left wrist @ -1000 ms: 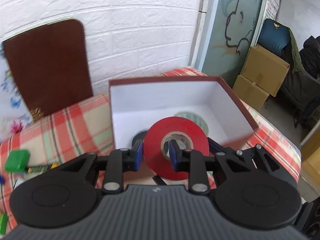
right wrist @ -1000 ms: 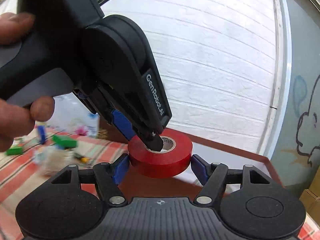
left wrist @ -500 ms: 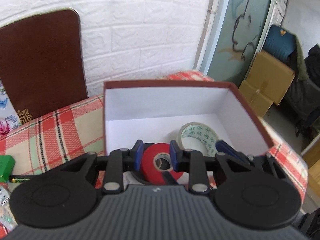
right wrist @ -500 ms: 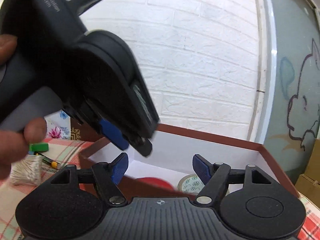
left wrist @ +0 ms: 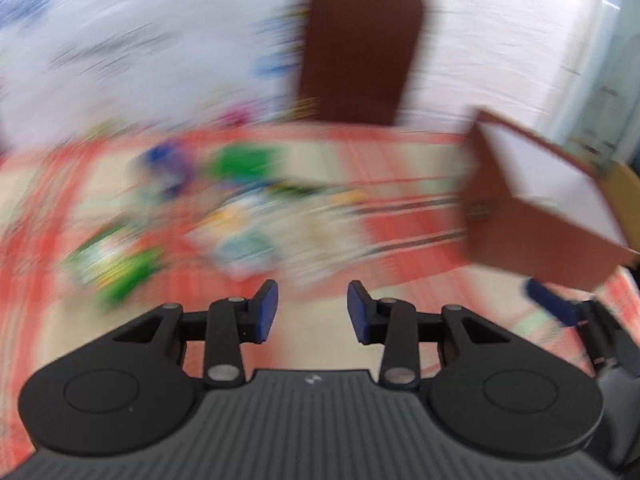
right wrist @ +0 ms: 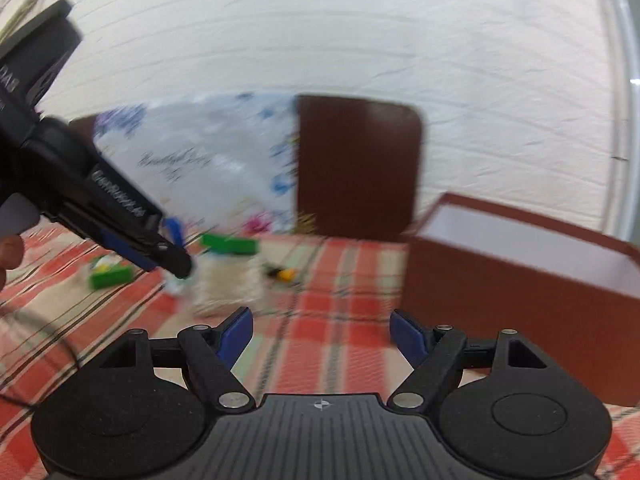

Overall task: Organize objects
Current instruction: 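Move the right tool to the green snack box and grasp it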

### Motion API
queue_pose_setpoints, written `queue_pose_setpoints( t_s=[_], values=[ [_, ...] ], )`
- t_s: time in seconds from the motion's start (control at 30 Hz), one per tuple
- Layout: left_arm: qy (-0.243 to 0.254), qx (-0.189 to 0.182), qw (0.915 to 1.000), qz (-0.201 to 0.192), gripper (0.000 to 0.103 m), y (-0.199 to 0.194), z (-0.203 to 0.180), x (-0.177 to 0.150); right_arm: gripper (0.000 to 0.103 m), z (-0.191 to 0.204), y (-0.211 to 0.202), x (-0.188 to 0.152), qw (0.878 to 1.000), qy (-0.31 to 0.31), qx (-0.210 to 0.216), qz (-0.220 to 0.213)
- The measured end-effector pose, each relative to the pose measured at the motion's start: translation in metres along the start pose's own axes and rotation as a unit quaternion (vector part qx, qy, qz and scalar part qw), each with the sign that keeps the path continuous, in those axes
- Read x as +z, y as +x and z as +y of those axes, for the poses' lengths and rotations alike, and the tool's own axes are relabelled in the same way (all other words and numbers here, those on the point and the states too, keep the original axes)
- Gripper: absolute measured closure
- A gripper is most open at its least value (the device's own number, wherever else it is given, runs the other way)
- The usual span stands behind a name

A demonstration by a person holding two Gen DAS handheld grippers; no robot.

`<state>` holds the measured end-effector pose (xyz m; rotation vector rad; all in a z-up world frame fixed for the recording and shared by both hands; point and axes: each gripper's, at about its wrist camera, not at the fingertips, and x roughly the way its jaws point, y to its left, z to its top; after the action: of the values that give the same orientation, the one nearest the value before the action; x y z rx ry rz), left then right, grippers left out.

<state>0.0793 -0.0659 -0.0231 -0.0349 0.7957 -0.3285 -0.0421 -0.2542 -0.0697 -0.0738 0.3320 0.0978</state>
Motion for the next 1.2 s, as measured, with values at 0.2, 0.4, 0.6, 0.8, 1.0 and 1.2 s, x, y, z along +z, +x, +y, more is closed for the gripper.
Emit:
queue_pose_setpoints(
  t_s=[0.2,0.4,0.6,0.8,1.0,1.2],
  values=[
    [-0.108,0.082,0.9907,0.011,0.063,-0.015,0.118,-0.024,0.029,0.060,0.029,0.005,0.993,-0.039,0.102,0.050],
    [-0.181,0.087,0.9797,-0.002,0.063,-0.020,0.185,-0.038,0.029,0.124,0.070,0.031,0.976,-0.078,0.192,0.068],
    [-0.211,0.067,0.9750,-0.018,0.063,-0.022,0.202,-0.042,0.023,0.174,0.155,0.057,0.962,-0.094,0.225,0.120],
    [-0.201,0.063,0.9774,-0.019,0.063,-0.016,0.201,-0.037,0.064,0.167,0.147,0.050,0.967,-0.092,0.207,0.115],
    [-0.169,0.036,0.9849,0.003,0.050,0.004,0.167,-0.019,0.079,0.114,0.093,0.029,0.979,-0.046,0.164,0.114],
    [-0.163,0.063,0.9847,-0.006,0.021,0.018,0.173,0.034,0.049,0.111,0.083,0.027,0.977,-0.074,0.160,0.119]
  ],
)
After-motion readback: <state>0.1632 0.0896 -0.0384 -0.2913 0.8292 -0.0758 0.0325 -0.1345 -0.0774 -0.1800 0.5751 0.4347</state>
